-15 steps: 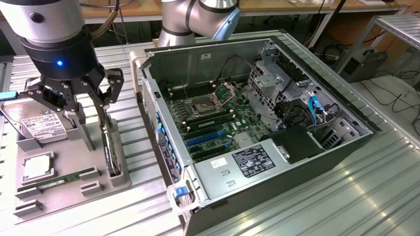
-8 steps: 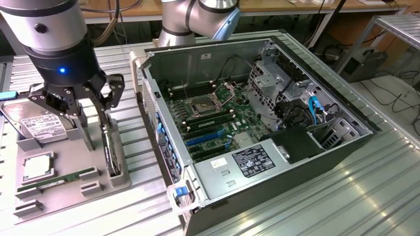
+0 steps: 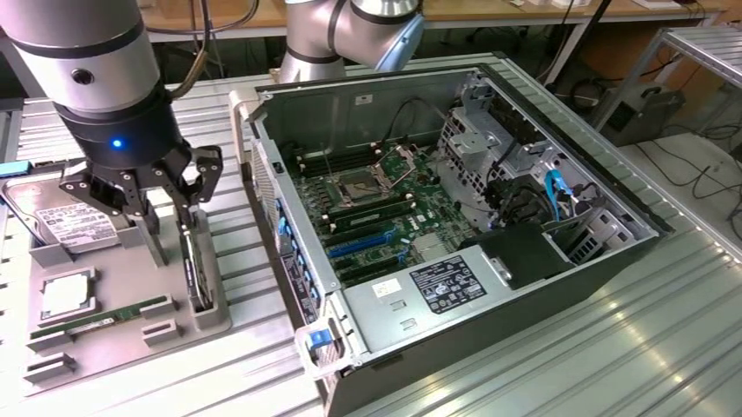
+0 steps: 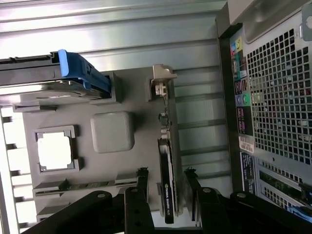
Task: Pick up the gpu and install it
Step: 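Pick up the gpu and move the gpu toward the slot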
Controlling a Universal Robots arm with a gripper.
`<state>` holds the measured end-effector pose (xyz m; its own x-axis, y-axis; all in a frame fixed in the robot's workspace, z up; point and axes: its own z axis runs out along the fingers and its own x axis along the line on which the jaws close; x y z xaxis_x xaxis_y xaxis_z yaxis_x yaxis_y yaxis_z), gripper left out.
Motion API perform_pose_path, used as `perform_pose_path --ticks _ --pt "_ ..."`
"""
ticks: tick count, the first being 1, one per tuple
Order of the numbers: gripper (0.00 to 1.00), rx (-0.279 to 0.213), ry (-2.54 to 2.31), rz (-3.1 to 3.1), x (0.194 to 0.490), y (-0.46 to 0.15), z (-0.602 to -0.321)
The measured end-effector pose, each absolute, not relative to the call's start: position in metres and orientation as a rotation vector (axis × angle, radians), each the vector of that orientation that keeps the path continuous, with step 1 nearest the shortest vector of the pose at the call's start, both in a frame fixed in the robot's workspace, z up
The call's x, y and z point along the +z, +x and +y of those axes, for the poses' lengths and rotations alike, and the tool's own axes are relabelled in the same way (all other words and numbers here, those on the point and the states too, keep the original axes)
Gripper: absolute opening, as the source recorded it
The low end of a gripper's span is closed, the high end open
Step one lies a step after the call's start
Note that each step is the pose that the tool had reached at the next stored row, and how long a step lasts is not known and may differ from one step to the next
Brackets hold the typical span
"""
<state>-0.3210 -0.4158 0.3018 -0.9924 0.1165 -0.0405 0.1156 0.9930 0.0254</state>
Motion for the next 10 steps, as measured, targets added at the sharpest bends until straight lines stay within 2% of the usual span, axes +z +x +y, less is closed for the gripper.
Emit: perform_pose_path --ticks 10 --pt "0.42 0.035 0.195 3.093 0.279 -0.318 -0.418"
